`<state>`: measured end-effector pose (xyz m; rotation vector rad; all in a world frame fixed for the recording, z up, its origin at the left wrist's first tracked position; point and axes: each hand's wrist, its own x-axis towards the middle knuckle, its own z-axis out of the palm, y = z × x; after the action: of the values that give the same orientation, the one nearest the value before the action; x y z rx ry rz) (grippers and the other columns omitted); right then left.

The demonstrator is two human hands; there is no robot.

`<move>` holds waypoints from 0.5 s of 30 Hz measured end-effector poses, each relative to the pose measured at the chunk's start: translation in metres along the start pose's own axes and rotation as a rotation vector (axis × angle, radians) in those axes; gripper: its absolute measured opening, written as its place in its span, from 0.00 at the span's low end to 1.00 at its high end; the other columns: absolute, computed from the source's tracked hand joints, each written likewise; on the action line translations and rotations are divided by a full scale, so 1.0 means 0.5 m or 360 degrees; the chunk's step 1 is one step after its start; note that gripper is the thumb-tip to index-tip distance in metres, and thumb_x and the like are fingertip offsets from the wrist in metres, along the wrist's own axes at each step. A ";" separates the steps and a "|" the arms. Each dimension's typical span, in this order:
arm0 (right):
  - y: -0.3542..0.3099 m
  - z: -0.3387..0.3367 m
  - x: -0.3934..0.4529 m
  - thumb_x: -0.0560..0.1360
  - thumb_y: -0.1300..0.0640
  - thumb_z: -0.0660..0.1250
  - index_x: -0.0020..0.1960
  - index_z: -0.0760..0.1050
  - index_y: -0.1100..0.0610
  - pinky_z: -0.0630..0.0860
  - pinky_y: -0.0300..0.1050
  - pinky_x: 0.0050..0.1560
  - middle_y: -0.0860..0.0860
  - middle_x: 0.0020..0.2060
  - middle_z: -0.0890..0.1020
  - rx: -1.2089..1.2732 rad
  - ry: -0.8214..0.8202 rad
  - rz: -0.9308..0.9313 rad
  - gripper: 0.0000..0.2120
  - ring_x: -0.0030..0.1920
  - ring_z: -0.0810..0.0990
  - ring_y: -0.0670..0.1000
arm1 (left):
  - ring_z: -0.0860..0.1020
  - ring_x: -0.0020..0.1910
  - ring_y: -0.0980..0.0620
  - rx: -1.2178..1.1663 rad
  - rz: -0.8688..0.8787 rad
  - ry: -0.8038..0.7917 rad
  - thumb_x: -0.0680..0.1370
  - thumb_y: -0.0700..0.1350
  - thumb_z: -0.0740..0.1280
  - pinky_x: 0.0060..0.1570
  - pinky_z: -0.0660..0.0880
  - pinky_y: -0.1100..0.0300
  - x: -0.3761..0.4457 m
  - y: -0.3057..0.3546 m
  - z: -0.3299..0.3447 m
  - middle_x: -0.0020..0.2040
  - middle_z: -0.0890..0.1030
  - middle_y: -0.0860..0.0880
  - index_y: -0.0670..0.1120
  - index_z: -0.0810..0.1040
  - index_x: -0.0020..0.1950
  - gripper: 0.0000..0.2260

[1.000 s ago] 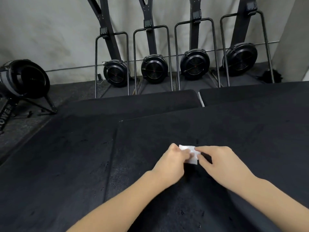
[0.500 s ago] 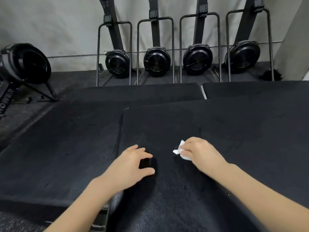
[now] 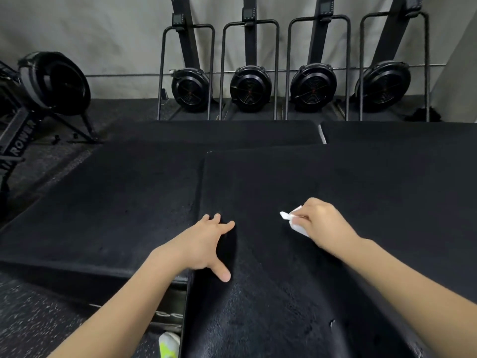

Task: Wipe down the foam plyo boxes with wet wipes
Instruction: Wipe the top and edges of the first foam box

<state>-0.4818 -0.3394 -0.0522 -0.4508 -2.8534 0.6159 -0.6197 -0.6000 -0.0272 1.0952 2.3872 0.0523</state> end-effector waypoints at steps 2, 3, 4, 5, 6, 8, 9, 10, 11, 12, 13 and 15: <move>-0.013 -0.006 -0.057 0.74 0.54 0.61 0.37 0.72 0.64 0.72 0.51 0.34 0.55 0.35 0.77 -0.0066 -0.0051 -0.0104 0.14 0.33 0.74 0.50 | 0.41 0.81 0.43 0.0016 -0.0007 -0.0002 0.63 0.57 0.83 0.78 0.55 0.45 0.000 0.003 0.002 0.83 0.45 0.45 0.55 0.48 0.83 0.59; -0.023 -0.007 -0.090 0.74 0.52 0.61 0.36 0.72 0.62 0.73 0.50 0.36 0.54 0.36 0.77 -0.0069 -0.0074 -0.0163 0.15 0.34 0.73 0.52 | 0.41 0.81 0.42 0.0032 -0.0012 -0.0009 0.64 0.56 0.83 0.78 0.56 0.45 0.000 0.006 0.002 0.83 0.45 0.45 0.55 0.47 0.83 0.59; -0.038 -0.006 -0.122 0.76 0.51 0.61 0.37 0.74 0.60 0.75 0.49 0.40 0.52 0.36 0.77 -0.0071 -0.0078 -0.0239 0.14 0.36 0.74 0.52 | 0.41 0.81 0.42 0.0053 -0.0020 -0.0017 0.64 0.56 0.83 0.78 0.56 0.44 0.001 0.008 0.002 0.83 0.45 0.45 0.55 0.47 0.83 0.59; -0.052 0.000 -0.147 0.78 0.52 0.62 0.39 0.77 0.59 0.74 0.46 0.42 0.49 0.36 0.77 -0.0091 -0.0079 -0.0328 0.13 0.38 0.74 0.51 | 0.41 0.81 0.41 0.0076 -0.0029 -0.0026 0.64 0.56 0.82 0.78 0.57 0.44 0.002 0.011 0.000 0.83 0.45 0.44 0.54 0.47 0.83 0.58; -0.055 0.008 -0.157 0.79 0.55 0.64 0.40 0.78 0.59 0.72 0.43 0.43 0.47 0.36 0.76 -0.0105 -0.0079 -0.0403 0.12 0.39 0.73 0.49 | 0.41 0.81 0.41 0.0100 -0.0038 -0.0036 0.65 0.56 0.82 0.78 0.57 0.43 0.004 0.013 -0.002 0.83 0.45 0.44 0.54 0.46 0.83 0.58; -0.048 0.017 -0.141 0.79 0.60 0.65 0.40 0.78 0.62 0.72 0.41 0.43 0.51 0.35 0.77 -0.0109 -0.0051 -0.0453 0.11 0.39 0.74 0.49 | 0.42 0.81 0.40 0.0141 -0.0056 -0.0059 0.65 0.57 0.82 0.77 0.57 0.44 0.008 0.017 -0.007 0.83 0.45 0.44 0.54 0.46 0.83 0.58; -0.042 0.017 -0.124 0.78 0.62 0.66 0.39 0.77 0.64 0.74 0.44 0.43 0.54 0.34 0.77 -0.0115 -0.0020 -0.0387 0.10 0.39 0.76 0.52 | 0.42 0.81 0.40 0.0159 -0.0064 -0.0063 0.65 0.58 0.82 0.77 0.57 0.44 0.010 0.017 -0.009 0.83 0.45 0.44 0.54 0.46 0.83 0.58; -0.033 0.014 -0.103 0.77 0.63 0.66 0.37 0.76 0.64 0.75 0.49 0.41 0.55 0.34 0.75 -0.0111 0.0022 -0.0271 0.10 0.37 0.76 0.55 | 0.43 0.81 0.40 0.0177 -0.0068 -0.0058 0.64 0.59 0.82 0.77 0.57 0.45 0.011 0.017 -0.009 0.83 0.46 0.44 0.55 0.46 0.83 0.59; -0.022 0.010 -0.086 0.75 0.63 0.65 0.34 0.73 0.61 0.74 0.50 0.37 0.55 0.33 0.73 -0.0091 0.0050 -0.0133 0.11 0.35 0.73 0.56 | 0.44 0.81 0.40 0.0200 -0.0065 -0.0053 0.64 0.60 0.81 0.77 0.58 0.46 0.010 0.016 -0.009 0.83 0.46 0.44 0.55 0.46 0.83 0.59; -0.010 0.007 -0.075 0.73 0.64 0.65 0.32 0.69 0.58 0.69 0.48 0.33 0.53 0.32 0.69 -0.0054 0.0084 -0.0037 0.12 0.32 0.67 0.54 | 0.45 0.81 0.40 0.0221 -0.0060 -0.0048 0.64 0.61 0.81 0.77 0.57 0.47 0.008 0.016 -0.008 0.83 0.47 0.44 0.55 0.46 0.83 0.59; -0.004 0.003 -0.073 0.72 0.65 0.65 0.31 0.65 0.58 0.63 0.44 0.31 0.52 0.32 0.65 -0.0032 0.0117 0.0033 0.13 0.31 0.62 0.52 | 0.45 0.81 0.40 0.0237 -0.0053 -0.0040 0.64 0.62 0.80 0.77 0.57 0.47 0.007 0.014 -0.007 0.83 0.48 0.44 0.55 0.46 0.83 0.58; -0.004 -0.006 -0.093 0.72 0.63 0.65 0.30 0.64 0.59 0.60 0.41 0.28 0.52 0.32 0.65 -0.0087 0.0151 0.0105 0.15 0.31 0.62 0.51 | 0.46 0.81 0.40 0.0253 -0.0050 -0.0026 0.64 0.63 0.80 0.78 0.57 0.47 0.006 0.011 -0.006 0.83 0.48 0.44 0.55 0.46 0.83 0.58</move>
<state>-0.4381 -0.3556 -0.0541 -0.5694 -2.7806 0.5139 -0.6190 -0.5934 -0.0246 1.1242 2.4268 -0.1588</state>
